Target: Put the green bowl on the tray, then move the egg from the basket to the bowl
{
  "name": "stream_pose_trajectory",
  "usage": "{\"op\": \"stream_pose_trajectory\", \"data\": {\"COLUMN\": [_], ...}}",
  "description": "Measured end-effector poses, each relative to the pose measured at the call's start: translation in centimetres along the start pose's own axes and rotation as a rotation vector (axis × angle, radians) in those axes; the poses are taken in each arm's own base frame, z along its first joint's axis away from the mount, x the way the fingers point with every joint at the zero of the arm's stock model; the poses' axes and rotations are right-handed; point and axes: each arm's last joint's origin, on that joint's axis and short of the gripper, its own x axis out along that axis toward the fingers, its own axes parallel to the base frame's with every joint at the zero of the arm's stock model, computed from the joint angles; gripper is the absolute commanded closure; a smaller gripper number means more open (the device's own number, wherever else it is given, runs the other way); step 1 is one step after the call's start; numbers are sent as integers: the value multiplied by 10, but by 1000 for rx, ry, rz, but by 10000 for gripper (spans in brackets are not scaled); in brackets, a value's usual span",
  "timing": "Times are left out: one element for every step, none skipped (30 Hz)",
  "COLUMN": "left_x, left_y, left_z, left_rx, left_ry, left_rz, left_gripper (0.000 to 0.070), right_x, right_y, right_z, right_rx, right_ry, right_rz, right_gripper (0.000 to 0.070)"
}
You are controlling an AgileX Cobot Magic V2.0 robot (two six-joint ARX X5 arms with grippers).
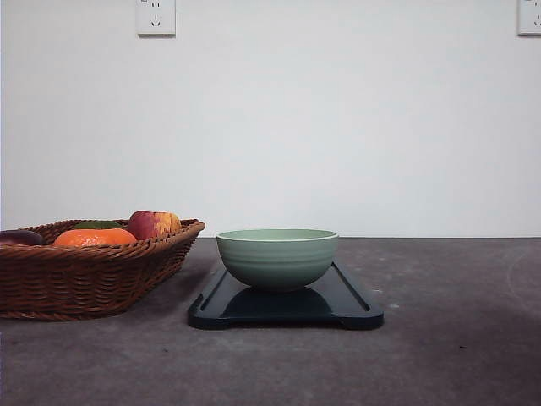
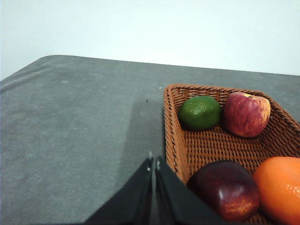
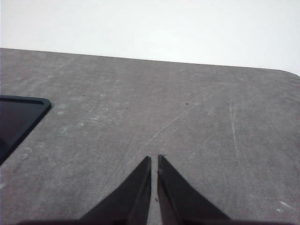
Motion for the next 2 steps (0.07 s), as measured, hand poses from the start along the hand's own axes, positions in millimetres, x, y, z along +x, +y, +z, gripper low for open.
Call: {"op": "stream_pose_trajectory", "data": {"left_x": [0, 0], "left_y": [0, 0], "left_z": [0, 0], "left_rx": [0, 0], "left_ry": [0, 0], "left_rz": [0, 0], "left_gripper": [700, 700], "right_x": [0, 0], "right_y": [0, 0], "right_z": [0, 0], "right_rx": [0, 0], "right_ry": [0, 0], "right_rz": [0, 0], "right_gripper": [684, 684]}}
